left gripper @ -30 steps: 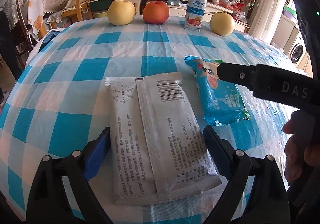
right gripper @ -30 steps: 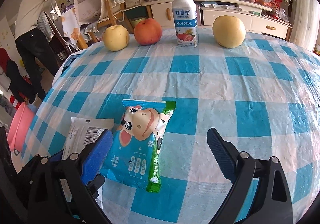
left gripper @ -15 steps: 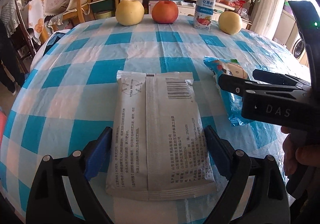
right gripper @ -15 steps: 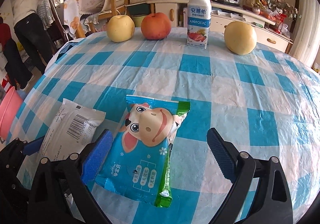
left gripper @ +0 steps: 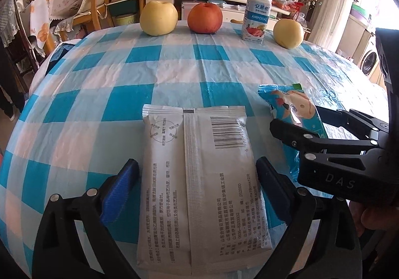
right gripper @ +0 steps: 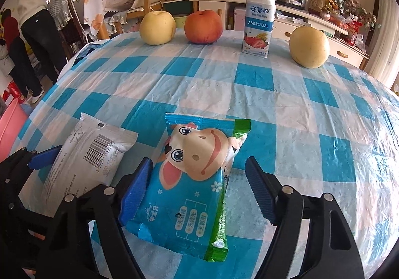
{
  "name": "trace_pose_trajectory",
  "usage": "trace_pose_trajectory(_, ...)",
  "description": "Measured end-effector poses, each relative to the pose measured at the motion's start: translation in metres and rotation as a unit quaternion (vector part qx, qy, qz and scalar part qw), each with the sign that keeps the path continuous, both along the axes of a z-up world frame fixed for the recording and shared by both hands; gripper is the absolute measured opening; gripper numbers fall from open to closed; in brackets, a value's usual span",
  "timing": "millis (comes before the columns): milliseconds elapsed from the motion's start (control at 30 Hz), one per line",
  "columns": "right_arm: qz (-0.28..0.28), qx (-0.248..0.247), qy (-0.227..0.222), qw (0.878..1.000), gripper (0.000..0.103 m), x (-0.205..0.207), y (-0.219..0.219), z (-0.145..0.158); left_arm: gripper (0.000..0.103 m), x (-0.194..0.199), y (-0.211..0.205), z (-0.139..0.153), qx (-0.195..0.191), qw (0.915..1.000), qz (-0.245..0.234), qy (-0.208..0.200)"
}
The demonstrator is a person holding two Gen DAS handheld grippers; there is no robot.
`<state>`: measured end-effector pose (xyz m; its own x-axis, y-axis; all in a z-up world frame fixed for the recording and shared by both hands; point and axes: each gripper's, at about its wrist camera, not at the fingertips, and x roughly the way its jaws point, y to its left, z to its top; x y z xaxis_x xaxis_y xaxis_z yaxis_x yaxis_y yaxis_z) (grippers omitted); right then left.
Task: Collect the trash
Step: 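Grasp the white packet with the left tool while the right tool grasps the blue cow snack bag, then carry the white packet and blue snack bag to the pink bin and open both tools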
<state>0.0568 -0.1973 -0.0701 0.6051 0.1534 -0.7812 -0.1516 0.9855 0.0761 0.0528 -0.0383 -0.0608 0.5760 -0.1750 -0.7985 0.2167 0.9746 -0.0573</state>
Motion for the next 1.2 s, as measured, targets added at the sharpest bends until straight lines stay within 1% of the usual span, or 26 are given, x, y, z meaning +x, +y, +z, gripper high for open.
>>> trace_pose_trajectory(33, -0.001, 0.004, 0.002, 1.0, 0.076, 0.0, 0.0, -0.001, 0.091, 0.0, 0.0, 0.0, 0.0, 1.0, -0.001, -0.001)
trace_pose_trajectory(67, -0.001, 0.006, 0.002, 1.0, 0.076, 0.0, 0.0, -0.001, 0.086, -0.001, -0.001, 0.001, 0.001, 1.0, -0.002, -0.004)
trace_pose_trajectory(100, -0.002, 0.006, 0.001, 1.0, 0.076, -0.001, 0.0, -0.001, 0.083, -0.001, -0.001, 0.001, 0.001, 1.0, -0.002, -0.006)
trace_pose_trajectory(267, -0.003, 0.013, 0.0, 1.0, 0.076, -0.001, -0.001, -0.001, 0.08, -0.003, 0.0, 0.002, -0.002, 1.0, -0.003, -0.008)
trace_pose_trajectory(333, -0.003, 0.013, 0.0, 1.0, 0.073, -0.001, -0.001, 0.0, 0.079, -0.003, 0.001, 0.002, -0.006, 0.9999, -0.002, -0.008)
trace_pose_trajectory(500, 0.0, 0.01, -0.004, 1.0, 0.057, -0.003, -0.001, 0.001, 0.078, -0.005, 0.004, 0.004, -0.014, 0.9999, -0.001, -0.009)
trace_pose_trajectory(667, -0.001, 0.017, -0.006, 1.0, 0.053, -0.004, -0.004, 0.001, 0.078, -0.007, 0.012, 0.005, -0.03, 0.9995, 0.005, -0.008)
trace_pose_trajectory(900, -0.004, 0.031, -0.013, 0.999, 0.047, -0.007, -0.007, 0.003, 0.078, -0.011, 0.026, 0.014, -0.044, 0.9986, 0.014, -0.026)
trace_pose_trajectory(1200, -0.018, 0.051, -0.02, 0.998, 0.044, -0.015, -0.012, 0.006, 0.078, -0.016, 0.048, 0.024, -0.064, 0.9961, 0.038, -0.048)
